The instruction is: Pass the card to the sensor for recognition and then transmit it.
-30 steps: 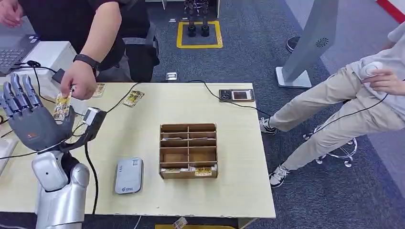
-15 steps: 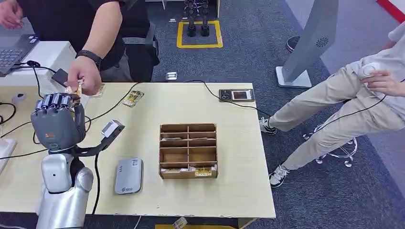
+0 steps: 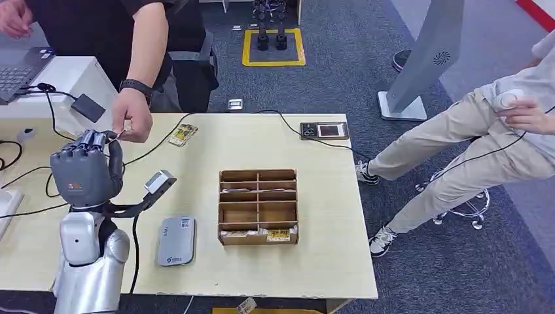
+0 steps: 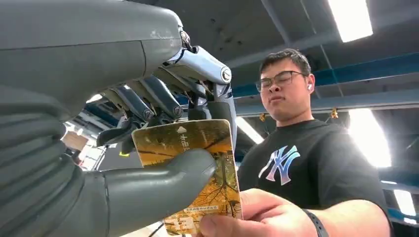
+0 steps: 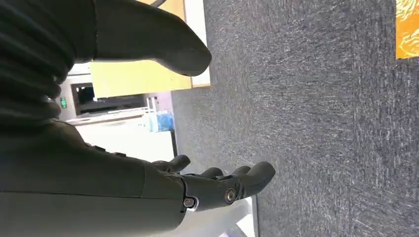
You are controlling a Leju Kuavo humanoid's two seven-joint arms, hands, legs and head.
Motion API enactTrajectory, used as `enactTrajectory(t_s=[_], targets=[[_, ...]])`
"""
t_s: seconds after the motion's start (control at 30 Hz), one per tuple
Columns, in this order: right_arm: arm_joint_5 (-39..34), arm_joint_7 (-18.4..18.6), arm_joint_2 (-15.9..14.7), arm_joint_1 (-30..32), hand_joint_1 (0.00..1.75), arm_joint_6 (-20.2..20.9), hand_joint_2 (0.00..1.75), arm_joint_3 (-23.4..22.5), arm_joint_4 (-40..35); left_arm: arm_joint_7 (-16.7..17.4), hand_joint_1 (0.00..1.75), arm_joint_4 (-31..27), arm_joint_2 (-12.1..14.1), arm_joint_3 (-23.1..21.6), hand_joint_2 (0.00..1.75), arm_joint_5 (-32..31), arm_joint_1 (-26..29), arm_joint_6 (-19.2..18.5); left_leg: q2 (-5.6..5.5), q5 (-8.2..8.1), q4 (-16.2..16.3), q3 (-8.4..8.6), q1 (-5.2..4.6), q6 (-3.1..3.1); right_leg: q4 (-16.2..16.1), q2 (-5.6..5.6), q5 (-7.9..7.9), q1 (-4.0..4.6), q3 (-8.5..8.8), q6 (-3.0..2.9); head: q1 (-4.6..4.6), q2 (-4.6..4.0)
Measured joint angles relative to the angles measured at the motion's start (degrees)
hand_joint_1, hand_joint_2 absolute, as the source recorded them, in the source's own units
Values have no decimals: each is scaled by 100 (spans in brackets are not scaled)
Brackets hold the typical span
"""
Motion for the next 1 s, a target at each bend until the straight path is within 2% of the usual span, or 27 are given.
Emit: enactTrajectory(t_s=[0.13, 0.2, 0.37, 0.47, 0.63, 1.0], targets=[[-28, -17, 0, 0, 0, -7, 175, 0, 0, -223, 175, -2, -77, 133, 175, 4, 2, 0, 0, 0, 0, -1, 0, 0, 0, 0, 0, 0, 0, 0, 0, 0], [-52, -17, 0, 0, 0, -7, 175, 0, 0, -457, 175, -2, -160, 247, 175, 39, 1, 2, 0, 0, 0, -1, 0, 0, 0, 0, 0, 0, 0, 0, 0, 0], [-127, -17, 0, 3, 0, -55, 175, 0, 2, -1568, 175, 0, -559, 952, 175, 297, 1, 0, 0, 0, 0, -2, -1, 0, -1, 0, 0, -1, 0, 0, -2, 0], [-175, -22, 0, 7, 0, -63, 175, 0, 9, -1927, 175, -2, -795, 1433, 175, 245, 34, 0, 0, 0, 0, -1, -1, 0, -1, 0, 0, -1, 0, 0, 0, 0], [-186, -22, 0, 12, 0, -63, 175, 0, 20, -2011, 175, -9, -959, 1772, 175, 208, 91, 2, -3, 0, 0, -2, -1, 0, 0, -1, 0, 0, 0, 0, 0, 0], [-282, -22, 2, 30, 0, -63, 175, 0, 35, -2035, 175, -44, -1174, 2157, 175, 236, 347, 2, -3, 0, 0, -3, -1, 0, 0, -2, 0, -1, 0, 1, 0, 0]])
